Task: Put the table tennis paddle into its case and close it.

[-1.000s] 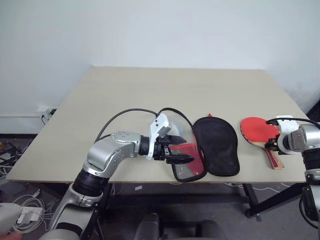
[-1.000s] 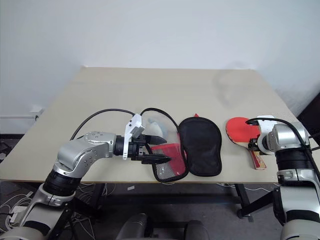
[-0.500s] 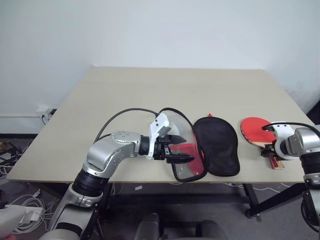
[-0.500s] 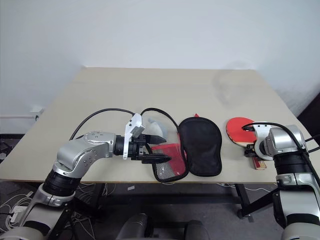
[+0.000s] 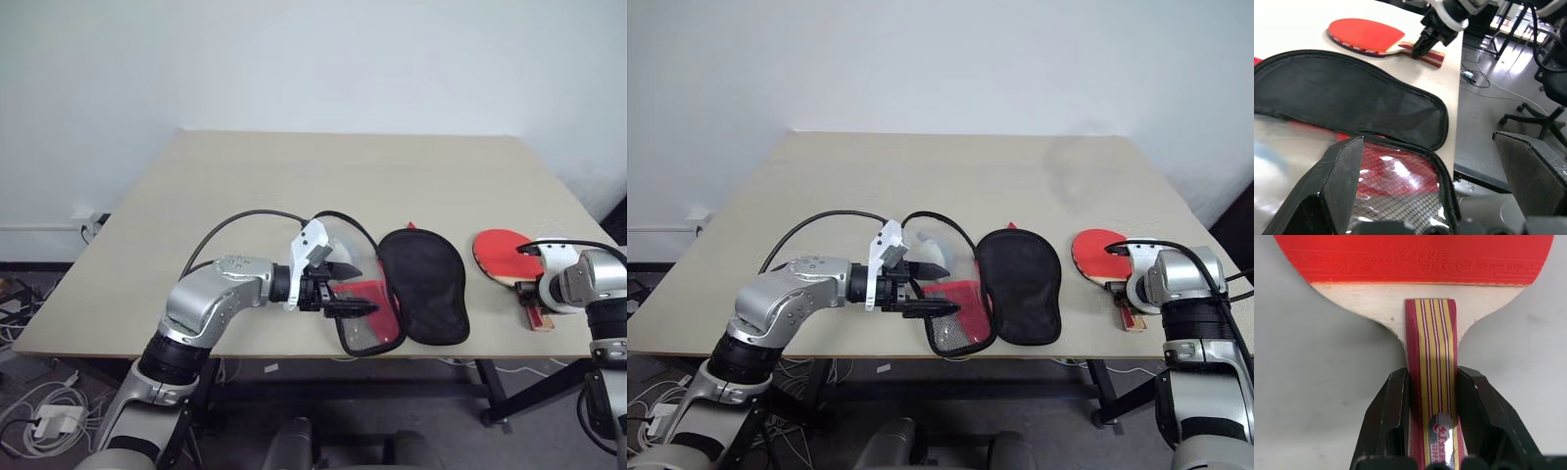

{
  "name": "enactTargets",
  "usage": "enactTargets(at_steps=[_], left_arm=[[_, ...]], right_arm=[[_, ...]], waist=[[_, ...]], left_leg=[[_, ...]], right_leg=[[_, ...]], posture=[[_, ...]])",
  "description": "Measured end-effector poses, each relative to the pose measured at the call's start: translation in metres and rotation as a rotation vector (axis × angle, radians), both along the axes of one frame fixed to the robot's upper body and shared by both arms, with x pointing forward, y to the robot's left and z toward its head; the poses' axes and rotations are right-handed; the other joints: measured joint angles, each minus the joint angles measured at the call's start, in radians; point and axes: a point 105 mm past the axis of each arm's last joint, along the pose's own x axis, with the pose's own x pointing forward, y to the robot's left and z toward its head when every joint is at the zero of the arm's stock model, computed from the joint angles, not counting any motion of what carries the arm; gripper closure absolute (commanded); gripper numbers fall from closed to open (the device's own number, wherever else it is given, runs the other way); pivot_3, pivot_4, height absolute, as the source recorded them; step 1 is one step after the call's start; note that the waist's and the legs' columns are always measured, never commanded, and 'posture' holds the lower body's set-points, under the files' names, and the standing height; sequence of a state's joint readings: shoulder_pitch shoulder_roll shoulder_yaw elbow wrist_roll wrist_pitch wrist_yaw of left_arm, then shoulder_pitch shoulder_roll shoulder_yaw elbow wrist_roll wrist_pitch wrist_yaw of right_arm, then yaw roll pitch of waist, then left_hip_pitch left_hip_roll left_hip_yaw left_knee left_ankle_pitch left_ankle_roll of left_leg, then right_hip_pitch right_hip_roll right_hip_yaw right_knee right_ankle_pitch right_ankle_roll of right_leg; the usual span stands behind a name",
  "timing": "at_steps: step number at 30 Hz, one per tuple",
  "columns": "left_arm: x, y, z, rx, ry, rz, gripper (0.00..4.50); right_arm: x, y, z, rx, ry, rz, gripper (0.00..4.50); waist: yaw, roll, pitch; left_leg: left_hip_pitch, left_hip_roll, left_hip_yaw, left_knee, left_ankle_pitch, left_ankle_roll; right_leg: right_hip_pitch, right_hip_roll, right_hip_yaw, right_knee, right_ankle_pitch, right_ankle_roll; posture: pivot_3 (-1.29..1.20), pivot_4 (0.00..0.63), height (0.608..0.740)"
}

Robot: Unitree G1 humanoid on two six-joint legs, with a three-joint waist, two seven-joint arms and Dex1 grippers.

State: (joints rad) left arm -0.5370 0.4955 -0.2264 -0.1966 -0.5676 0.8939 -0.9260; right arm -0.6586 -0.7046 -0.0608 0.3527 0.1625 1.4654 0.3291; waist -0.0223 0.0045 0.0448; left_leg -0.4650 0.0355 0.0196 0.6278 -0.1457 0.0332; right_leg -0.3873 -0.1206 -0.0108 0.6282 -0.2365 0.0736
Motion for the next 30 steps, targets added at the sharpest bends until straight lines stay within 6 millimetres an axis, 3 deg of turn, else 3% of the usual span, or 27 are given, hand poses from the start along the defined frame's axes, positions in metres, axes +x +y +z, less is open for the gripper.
enactTargets(at_steps=[9,12,16,20,23,30], left_arm=[[0.010,0.006,0.002,0.004,0.007,0.015,0.00],[0.013,0.008,0.001,0.009,0.012,0.022,0.00],[0.016,0.008,0.003,0.007,0.000,0.018,0.00],[0.018,0.010,0.003,0.015,-0.007,0.023,0.00],[0.019,0.010,0.002,0.018,-0.004,0.023,0.00],[0.018,0.010,0.001,0.017,-0.002,0.017,0.00]], right_arm=[[0.006,0.023,0.050,0.058,-0.190,0.054,3.44],[0.012,0.046,0.058,0.095,-0.257,0.125,3.44],[0.016,0.090,0.051,0.198,-0.289,0.222,3.44],[0.010,0.132,0.023,0.295,-0.246,0.260,3.44],[0.006,0.144,0.010,0.308,-0.220,0.240,3.44],[-0.003,0.148,0.008,0.297,-0.246,0.219,3.44]], waist=[[0.000,0.002,0.000],[-0.001,0.002,0.000],[0.000,0.002,0.000],[0.002,0.002,0.000],[0.005,0.002,0.000],[0.002,0.002,0.000]], left_leg=[[-0.001,0.000,0.000,0.000,0.000,0.000],[0.000,0.000,0.000,-0.001,0.000,0.000],[-0.001,0.000,0.000,-0.001,0.000,0.000],[-0.001,0.000,0.000,-0.001,0.000,0.000],[-0.002,0.000,0.001,0.000,0.000,0.000],[-0.002,0.001,0.001,-0.001,0.000,0.000]], right_leg=[[-0.001,0.000,0.000,0.001,0.000,0.000],[-0.002,0.000,0.000,0.001,0.000,0.000],[-0.002,0.000,0.000,0.002,0.000,0.000],[-0.002,0.000,0.000,0.002,0.000,0.001],[-0.003,0.000,0.000,0.002,0.001,0.001],[-0.003,0.000,0.000,0.003,0.000,0.000]], posture=[[0.00,0.000,0.715],[0.00,0.000,0.715],[0.00,0.000,0.715],[0.00,0.000,0.715],[0.00,0.000,0.715],[0.00,0.000,0.715]])
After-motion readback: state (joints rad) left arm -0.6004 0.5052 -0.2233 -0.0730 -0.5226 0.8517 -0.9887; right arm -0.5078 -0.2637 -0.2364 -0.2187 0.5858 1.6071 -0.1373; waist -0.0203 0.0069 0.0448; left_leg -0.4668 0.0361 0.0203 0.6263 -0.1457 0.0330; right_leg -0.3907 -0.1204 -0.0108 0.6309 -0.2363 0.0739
